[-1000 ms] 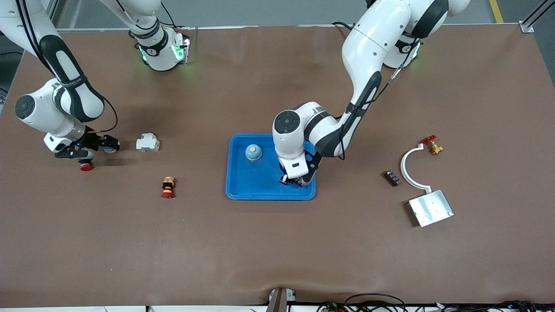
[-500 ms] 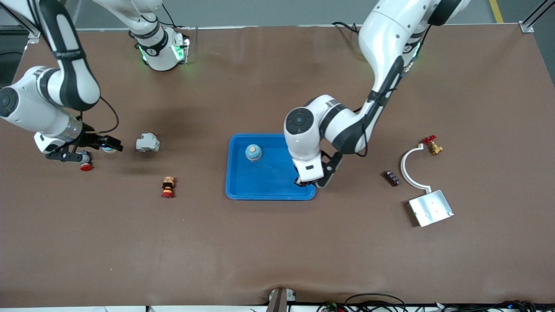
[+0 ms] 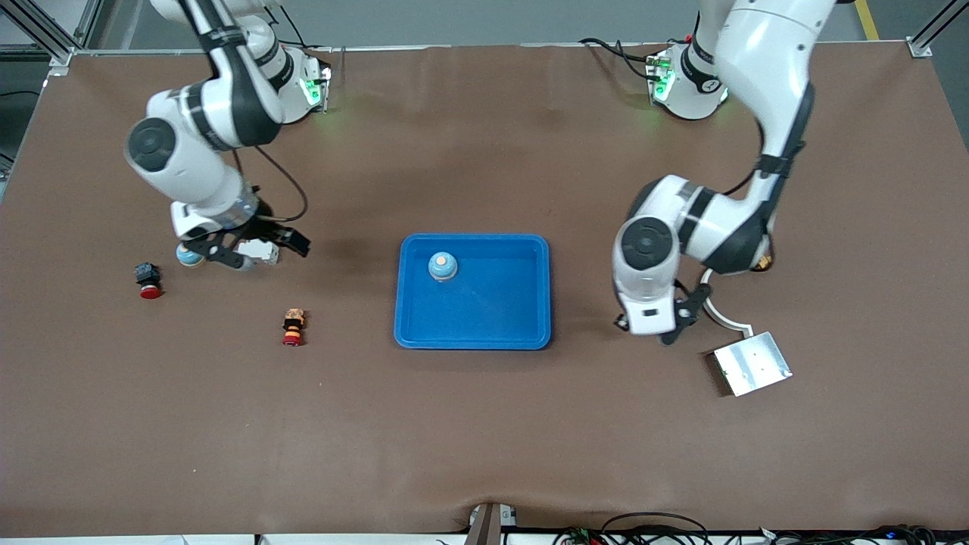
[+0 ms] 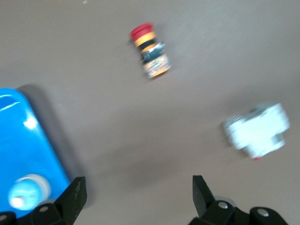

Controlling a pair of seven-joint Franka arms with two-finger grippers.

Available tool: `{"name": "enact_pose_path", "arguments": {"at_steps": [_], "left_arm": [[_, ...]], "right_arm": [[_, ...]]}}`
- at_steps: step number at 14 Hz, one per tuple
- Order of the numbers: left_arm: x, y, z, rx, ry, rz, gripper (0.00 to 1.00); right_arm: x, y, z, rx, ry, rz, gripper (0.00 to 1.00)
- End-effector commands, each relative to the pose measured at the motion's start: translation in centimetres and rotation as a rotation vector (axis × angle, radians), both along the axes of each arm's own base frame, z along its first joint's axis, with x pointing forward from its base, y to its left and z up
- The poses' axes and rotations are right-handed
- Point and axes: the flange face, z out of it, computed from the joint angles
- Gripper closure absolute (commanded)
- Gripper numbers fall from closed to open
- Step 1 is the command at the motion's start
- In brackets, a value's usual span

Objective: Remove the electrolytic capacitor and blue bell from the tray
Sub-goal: 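Carry the capacitor toward the bracket while the right gripper reaches the bell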

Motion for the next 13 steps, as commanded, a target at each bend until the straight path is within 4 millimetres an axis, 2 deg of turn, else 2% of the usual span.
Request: {"name": "enact_pose_path", "arguments": {"at_steps": [1,2,3,4,7,9,11,12,13], "left_arm": [[-1.8,5.6,0.3,0.02,0.066,-0.079,1.0],[-1.9,8.1,-0.3,0.02,0.103,-0.11,1.0],[-1.8,11.6,-0.4,0.013,0.133,-0.14,1.0],[-1.9,13.9,-0.6,0.003,0.156,-0.163,1.0],[-3.0,17.8,-2.6,-0.013,0.21,-0.159,1.0],[-3.7,20.2,-4.6,-0.035,0.202,-0.137,1.0],[-4.1,22.1,-6.8,-0.067,0.166,-0.191,1.0],[-4.2,24.1,-7.5,-0.077,0.155,-0.208,1.0],[-4.3,24.5,-7.8,-0.083,0.158,-0.215,0.78]], "right_arm": [[-1.4,5.9,-0.6,0.027,-0.019,-0.098,0.0],[-1.4,8.2,-0.8,0.034,-0.019,-0.125,0.0],[-1.4,10.9,-1.5,0.033,-0.008,-0.144,0.0],[-1.1,13.2,-2.5,0.026,0.001,-0.168,0.0],[0.4,18.7,-4.3,0.038,0.006,-0.237,0.0],[1.2,21.0,-5.7,0.048,-0.001,-0.254,0.0],[1.7,21.9,-7.6,0.054,-0.01,-0.267,0.0],[1.8,22.3,-8.5,0.051,-0.008,-0.263,0.0],[1.6,22.9,-9.5,0.044,-0.001,-0.254,0.0]]}}
